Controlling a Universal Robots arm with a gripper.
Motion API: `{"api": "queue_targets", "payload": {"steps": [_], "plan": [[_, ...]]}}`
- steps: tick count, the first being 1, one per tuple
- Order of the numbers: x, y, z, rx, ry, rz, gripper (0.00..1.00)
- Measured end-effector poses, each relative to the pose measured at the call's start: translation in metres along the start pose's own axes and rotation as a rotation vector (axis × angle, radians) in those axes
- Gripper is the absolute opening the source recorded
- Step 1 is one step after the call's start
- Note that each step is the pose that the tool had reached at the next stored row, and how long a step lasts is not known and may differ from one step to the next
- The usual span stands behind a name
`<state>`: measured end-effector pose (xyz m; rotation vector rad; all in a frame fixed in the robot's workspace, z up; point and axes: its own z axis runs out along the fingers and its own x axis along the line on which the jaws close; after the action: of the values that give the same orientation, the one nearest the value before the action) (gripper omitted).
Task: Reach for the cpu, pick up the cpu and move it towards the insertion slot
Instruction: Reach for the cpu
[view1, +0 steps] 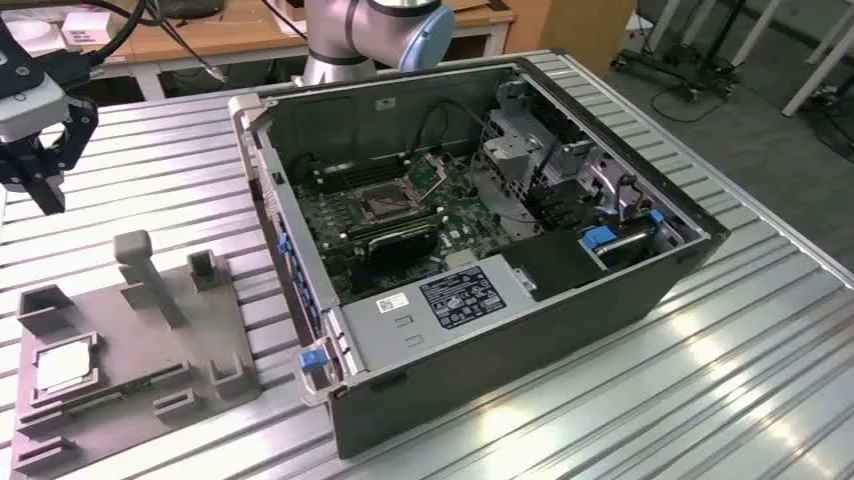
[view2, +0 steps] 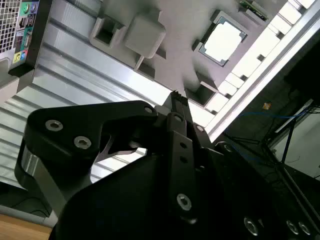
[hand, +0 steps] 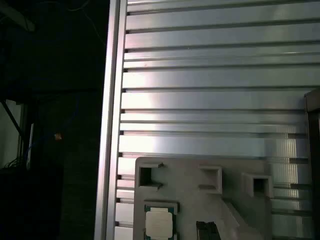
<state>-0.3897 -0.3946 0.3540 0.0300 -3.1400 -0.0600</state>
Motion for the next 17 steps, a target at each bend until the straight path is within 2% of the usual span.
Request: {"api": "queue_targets", "payload": {"steps": [14,17], "plan": [[0.0007,0.0000,0.0006,0.0000,-0.0002,0.000,0.11],[0.0048,0.0001,0.0005,0.0002,0.0000,0.000,0.11]]}}
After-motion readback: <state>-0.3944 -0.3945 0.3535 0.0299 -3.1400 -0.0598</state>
